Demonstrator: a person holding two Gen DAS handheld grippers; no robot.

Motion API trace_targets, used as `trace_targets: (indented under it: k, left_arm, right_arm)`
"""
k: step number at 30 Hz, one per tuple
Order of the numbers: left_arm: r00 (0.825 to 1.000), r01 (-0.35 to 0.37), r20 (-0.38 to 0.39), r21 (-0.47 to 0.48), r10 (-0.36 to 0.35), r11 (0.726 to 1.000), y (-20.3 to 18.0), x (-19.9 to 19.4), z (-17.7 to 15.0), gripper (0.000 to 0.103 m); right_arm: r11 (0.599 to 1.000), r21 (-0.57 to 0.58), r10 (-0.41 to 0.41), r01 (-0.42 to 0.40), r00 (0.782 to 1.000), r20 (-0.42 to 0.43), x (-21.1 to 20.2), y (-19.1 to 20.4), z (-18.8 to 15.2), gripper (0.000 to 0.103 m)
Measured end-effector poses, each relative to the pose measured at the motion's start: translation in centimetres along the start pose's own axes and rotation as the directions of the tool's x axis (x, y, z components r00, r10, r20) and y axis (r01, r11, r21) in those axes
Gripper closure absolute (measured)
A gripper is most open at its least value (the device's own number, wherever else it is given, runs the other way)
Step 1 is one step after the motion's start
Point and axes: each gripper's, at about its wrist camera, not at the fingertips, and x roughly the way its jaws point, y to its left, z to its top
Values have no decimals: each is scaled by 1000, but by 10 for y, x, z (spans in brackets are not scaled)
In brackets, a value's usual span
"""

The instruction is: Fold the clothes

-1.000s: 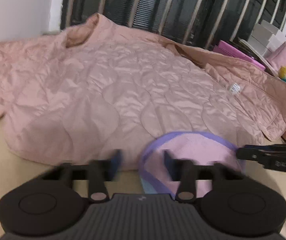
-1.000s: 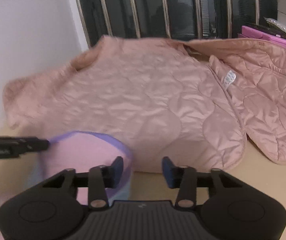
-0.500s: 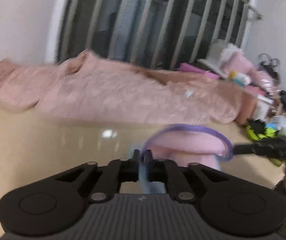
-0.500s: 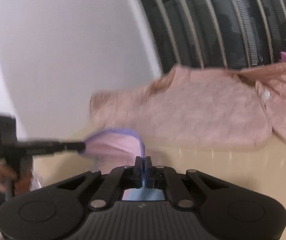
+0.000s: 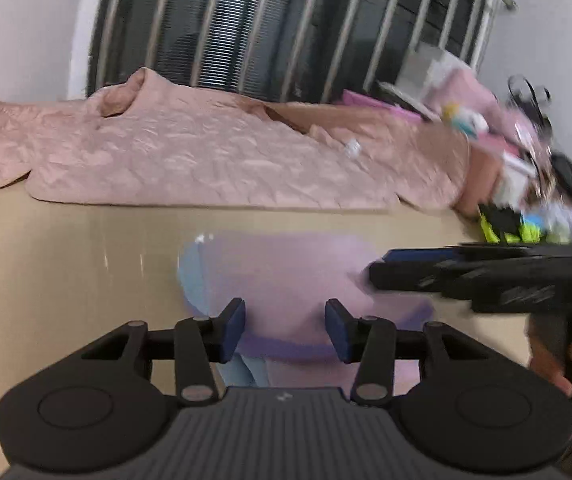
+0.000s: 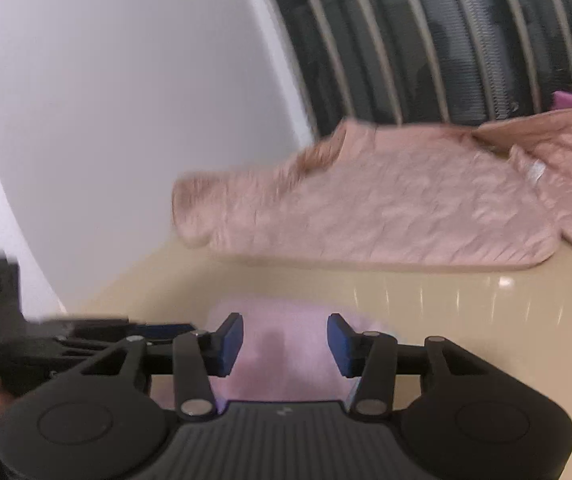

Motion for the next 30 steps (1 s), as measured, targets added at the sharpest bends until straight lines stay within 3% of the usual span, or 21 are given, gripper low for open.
trace_targets:
  k: [3, 6, 8, 11, 15, 19, 21, 23, 25, 30]
  left_arm:
    - [999, -17, -28, -9, 17, 1000, 3, -2, -7, 55]
    - [999, -38, -16, -49, 37, 998, 10, -10, -8, 44]
    - [998, -70, -4, -56, 70, 996, 11, -10, -8, 33]
    - [993, -113, -38, -16, 112, 993, 2, 1, -11, 31]
    - [994, -110, -23, 2, 110, 994, -8, 3, -12, 36]
    - [996, -83, -12, -6, 83, 997, -10, 4, -13, 66]
    - [998, -59, -16, -17, 59, 998, -10, 4, -14, 76]
    - [999, -42, -20, -26, 41, 999, -10, 3, -13, 81]
    - [999, -26, -19, -28, 26, 999, -10, 1, -13, 89]
    - [1000, 5, -4, -39, -5, 999, -6, -1, -3, 92]
  right_arm:
    - [983, -74, -169, 167, 985, -33, 9, 6, -14, 56]
    - [986, -9, -169, 169, 985, 16, -8, 2, -15, 48]
    - [987, 34, -159, 158, 987, 29, -11, -4, -12, 23]
    - [985, 67, -161, 161, 987, 2, 1, -10, -8, 22]
    - [984, 94, -153, 153, 988, -3, 18, -12, -11, 22]
    - [984, 19, -179, 179, 984, -26, 28, -3, -11, 28]
    - [984, 1, -180, 180, 983, -47, 29, 3, -9, 40]
    - [993, 9, -116, 117, 991, -67, 28, 6, -8, 79]
    - [993, -16, -121, 120, 990, -67, 26, 13, -10, 82]
    - [979, -69, -191, 190, 982, -5, 9, 32, -9, 94]
